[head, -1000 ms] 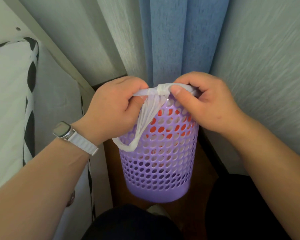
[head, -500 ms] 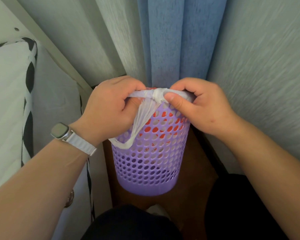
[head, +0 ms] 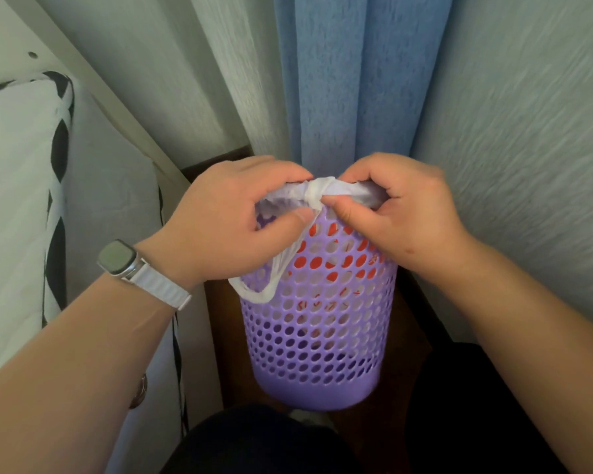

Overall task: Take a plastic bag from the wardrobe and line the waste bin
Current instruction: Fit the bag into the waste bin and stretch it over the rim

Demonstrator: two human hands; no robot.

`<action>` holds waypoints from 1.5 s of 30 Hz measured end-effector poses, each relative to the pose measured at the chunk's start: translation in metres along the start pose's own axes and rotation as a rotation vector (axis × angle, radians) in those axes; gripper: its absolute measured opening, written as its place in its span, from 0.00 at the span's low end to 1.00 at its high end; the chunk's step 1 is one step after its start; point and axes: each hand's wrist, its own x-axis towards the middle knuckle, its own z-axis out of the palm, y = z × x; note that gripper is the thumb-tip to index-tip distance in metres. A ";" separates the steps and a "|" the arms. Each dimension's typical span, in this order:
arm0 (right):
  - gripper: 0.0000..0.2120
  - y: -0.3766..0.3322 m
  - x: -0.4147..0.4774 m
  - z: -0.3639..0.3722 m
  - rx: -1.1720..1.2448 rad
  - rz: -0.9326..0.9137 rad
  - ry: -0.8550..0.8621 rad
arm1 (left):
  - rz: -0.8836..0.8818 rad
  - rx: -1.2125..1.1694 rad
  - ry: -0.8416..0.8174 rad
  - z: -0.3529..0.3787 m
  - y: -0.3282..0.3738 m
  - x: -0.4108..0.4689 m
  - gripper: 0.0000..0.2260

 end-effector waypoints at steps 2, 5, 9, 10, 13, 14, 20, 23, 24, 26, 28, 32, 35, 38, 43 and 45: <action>0.09 -0.001 -0.001 0.003 -0.020 -0.008 -0.005 | 0.005 0.026 0.015 0.003 0.003 0.001 0.16; 0.09 -0.004 -0.002 0.005 -0.005 0.013 -0.016 | 0.025 0.058 0.023 0.006 0.002 0.003 0.15; 0.08 -0.004 0.003 0.001 0.070 0.057 -0.150 | 0.030 0.072 -0.017 0.006 -0.004 0.001 0.13; 0.08 -0.004 0.004 -0.001 0.101 0.056 -0.193 | 0.019 0.076 -0.017 0.007 -0.005 -0.001 0.12; 0.10 -0.004 0.007 -0.008 0.162 0.039 -0.221 | -0.014 0.080 0.025 0.006 -0.007 -0.002 0.09; 0.11 -0.004 0.008 -0.009 0.167 0.039 -0.202 | -0.020 0.086 0.049 0.005 -0.008 -0.002 0.08; 0.11 0.007 0.011 -0.013 0.139 0.087 -0.153 | -0.063 0.125 0.181 0.006 -0.008 -0.004 0.12; 0.10 0.011 0.011 -0.011 0.126 0.061 -0.118 | -0.081 0.122 0.212 0.008 -0.008 -0.005 0.11; 0.10 0.011 0.010 -0.010 0.120 0.059 -0.101 | -0.092 0.107 0.216 0.009 -0.008 -0.005 0.11; 0.10 0.011 0.009 -0.008 0.101 0.064 -0.060 | -0.103 0.070 0.213 0.008 -0.010 -0.004 0.11; 0.10 0.009 0.007 -0.005 0.090 0.076 -0.028 | -0.080 0.054 0.184 0.004 -0.009 -0.003 0.12; 0.10 0.004 0.003 0.000 0.024 0.076 -0.015 | 0.069 0.126 0.088 0.000 -0.001 0.000 0.15; 0.11 -0.001 0.000 0.005 -0.003 0.061 -0.005 | 0.129 0.162 0.038 0.004 0.001 0.003 0.14; 0.12 -0.005 -0.001 0.007 0.004 0.071 -0.022 | 0.128 0.172 0.044 0.005 -0.004 0.002 0.11; 0.15 -0.002 0.005 -0.005 0.047 -0.011 -0.114 | 0.080 0.132 0.094 0.007 -0.011 -0.001 0.09; 0.17 0.002 0.009 -0.011 0.064 -0.011 -0.085 | 0.035 0.096 0.131 0.005 -0.014 -0.001 0.08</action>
